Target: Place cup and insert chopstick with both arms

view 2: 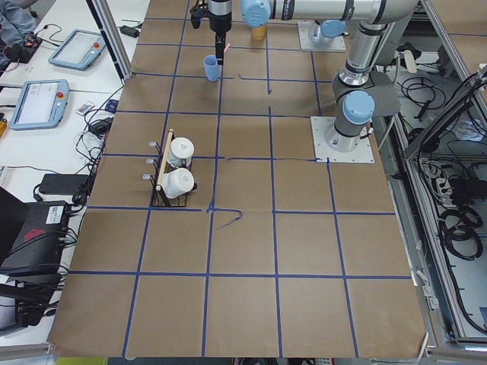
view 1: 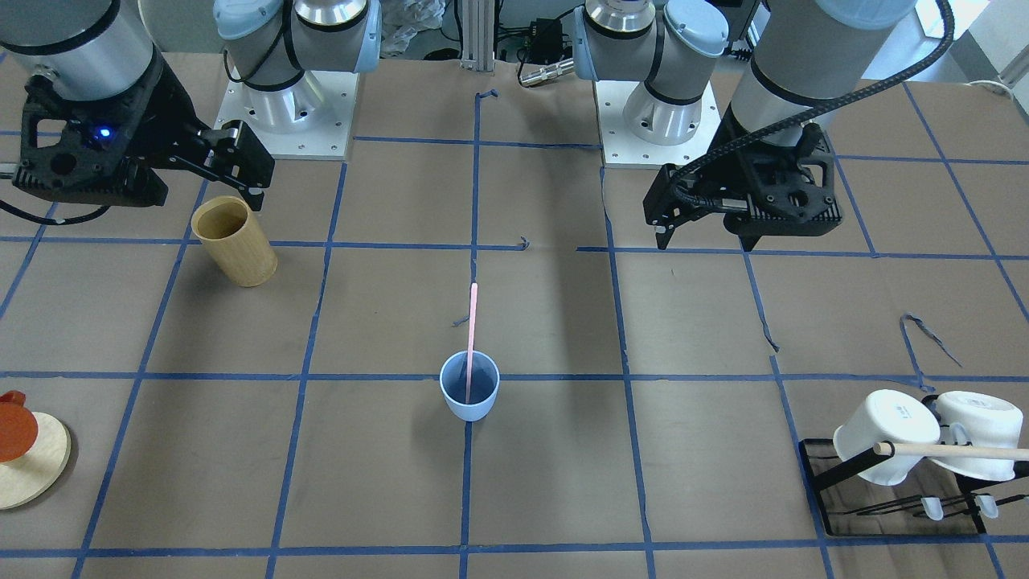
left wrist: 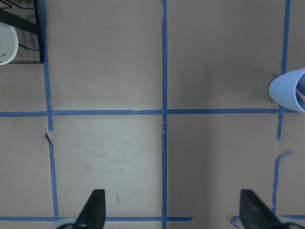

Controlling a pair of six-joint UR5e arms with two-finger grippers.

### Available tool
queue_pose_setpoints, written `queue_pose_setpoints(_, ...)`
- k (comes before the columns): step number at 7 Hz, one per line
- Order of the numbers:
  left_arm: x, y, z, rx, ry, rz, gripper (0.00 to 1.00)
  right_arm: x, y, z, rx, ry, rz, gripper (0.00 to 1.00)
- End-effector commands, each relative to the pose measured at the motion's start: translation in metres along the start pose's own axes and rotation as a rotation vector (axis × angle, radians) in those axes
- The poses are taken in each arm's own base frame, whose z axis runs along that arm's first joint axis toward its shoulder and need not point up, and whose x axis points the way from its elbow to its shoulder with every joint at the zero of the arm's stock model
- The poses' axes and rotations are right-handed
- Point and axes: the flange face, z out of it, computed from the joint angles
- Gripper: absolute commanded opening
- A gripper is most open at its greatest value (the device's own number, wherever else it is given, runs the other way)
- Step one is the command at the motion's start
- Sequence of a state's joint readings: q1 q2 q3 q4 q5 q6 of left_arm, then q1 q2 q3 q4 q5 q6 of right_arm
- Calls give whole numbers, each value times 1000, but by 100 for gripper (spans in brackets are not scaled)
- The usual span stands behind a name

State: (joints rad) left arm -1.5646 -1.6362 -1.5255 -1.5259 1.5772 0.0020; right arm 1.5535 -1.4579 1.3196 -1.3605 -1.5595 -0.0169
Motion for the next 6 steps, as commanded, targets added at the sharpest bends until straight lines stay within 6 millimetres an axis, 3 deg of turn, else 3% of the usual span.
queue_pose_setpoints(1, 0, -1, -1, 3, -3, -52, 100, 0, -3, -5, 52, 4, -42, 100)
queue_pose_setpoints(3, 0, -1, -2, 4, -1, -60, 100, 0, -2, 7, 29, 5, -36, 100)
queue_pose_setpoints(6, 0, -1, -1, 3, -1, -53, 100, 3, -4, 7, 30, 12, -31, 100)
